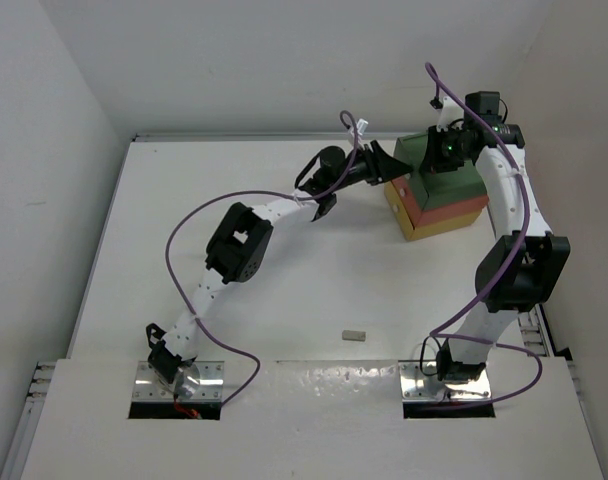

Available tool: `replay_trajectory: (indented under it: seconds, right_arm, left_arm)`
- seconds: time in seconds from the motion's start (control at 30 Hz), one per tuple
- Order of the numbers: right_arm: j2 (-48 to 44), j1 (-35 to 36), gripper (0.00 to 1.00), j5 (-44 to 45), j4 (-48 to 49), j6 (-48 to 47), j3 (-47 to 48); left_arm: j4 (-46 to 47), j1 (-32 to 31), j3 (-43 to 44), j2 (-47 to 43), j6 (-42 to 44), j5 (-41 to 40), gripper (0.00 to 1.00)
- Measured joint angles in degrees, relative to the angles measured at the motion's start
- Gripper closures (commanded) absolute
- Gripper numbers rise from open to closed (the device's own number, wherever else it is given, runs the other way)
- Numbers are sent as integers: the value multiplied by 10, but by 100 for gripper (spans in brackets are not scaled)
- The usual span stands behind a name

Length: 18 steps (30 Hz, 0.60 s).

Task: Sort the stationery into containers
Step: Open the drawer in the storage box.

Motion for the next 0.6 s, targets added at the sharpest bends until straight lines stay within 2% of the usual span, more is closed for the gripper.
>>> replay_trajectory:
  seconds: [0.3, 0.6]
  right_arm:
    - [0, 0, 100, 0, 0, 0, 0]
    - [0, 0, 100, 0, 1, 0, -1]
  left_arm:
    - [-17, -2, 30, 0, 19, -5, 54]
    - [-42, -4, 30, 4, 29, -10, 53]
